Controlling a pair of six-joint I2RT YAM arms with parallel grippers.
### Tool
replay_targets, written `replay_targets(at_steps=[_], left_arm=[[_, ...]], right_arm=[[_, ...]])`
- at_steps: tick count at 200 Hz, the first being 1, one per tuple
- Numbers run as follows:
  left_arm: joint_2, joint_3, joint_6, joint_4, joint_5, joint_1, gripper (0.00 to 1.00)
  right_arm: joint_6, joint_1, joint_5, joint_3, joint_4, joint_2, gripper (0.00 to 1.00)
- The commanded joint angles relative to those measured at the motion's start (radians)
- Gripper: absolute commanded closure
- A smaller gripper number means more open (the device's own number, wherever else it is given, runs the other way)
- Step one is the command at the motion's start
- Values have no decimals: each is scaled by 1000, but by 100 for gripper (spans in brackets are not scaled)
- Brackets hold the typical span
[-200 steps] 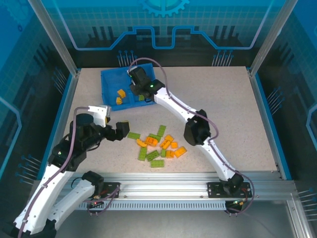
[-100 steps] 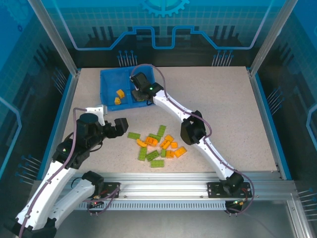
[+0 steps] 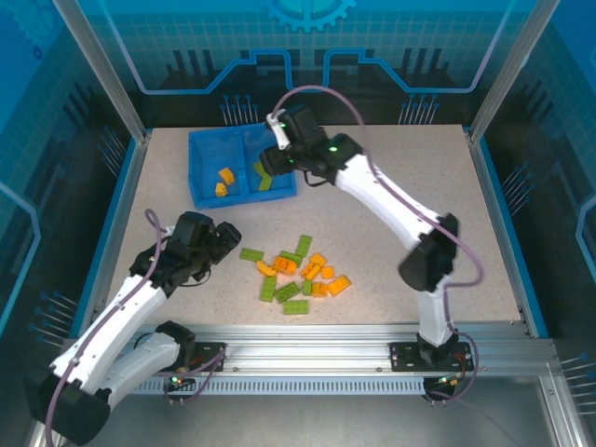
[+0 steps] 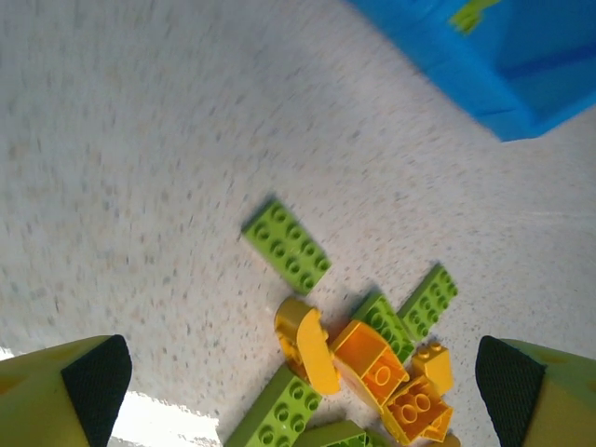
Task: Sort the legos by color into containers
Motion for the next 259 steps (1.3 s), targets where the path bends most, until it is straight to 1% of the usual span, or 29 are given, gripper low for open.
replay_targets(at_steps=[1,13,23,54,72,89,117,126,138,146,161,190,205,230,243,259], left_arm=[[85,-45,-214,92,147,-5,1],[161,-43,-227,122,188,-7,1],[227,-28,-227,126,201,-11,1],[392,21,-238,144,187,-24,1],[467,45,-265,153,157,-24,1],[546,79,-256,181,163,-25,2],[661,130,-252,183,180,-29,3],[696,143,-259,170,188,-29,7],[738,164,-265,141,191,-29,17],[764,177,-273,103,178,-30,23],[803,200,-273,52,153,-30,30],[858,225,-216,-8,110,-30,46],[857,213,-192,-13,104,-30,54],[830,185,-162,-14,93,-28,62],[798,175,-150,-15,82,-27,67],[737,177,-129,-34,61,-28,70]], right_arm=[[-8,8,-180,-189,-4,-179,36],[-2,19,-229,-285,-16,-266,29],[7,30,-259,-357,-35,-327,24],[46,77,-287,-552,-78,-462,10],[82,94,-276,-647,-59,-521,7],[119,94,-264,-707,-33,-557,6],[133,92,-245,-731,-28,-572,5],[129,91,-241,-724,-34,-570,5],[126,92,-232,-710,-48,-562,5],[126,93,-227,-703,-55,-561,5],[126,92,-231,-697,-60,-562,6],[136,94,-237,-706,-58,-578,6],[142,96,-236,-714,-63,-588,5],[134,98,-267,-737,-57,-605,5],[130,100,-286,-749,-50,-610,5],[139,100,-291,-747,-50,-611,6]])
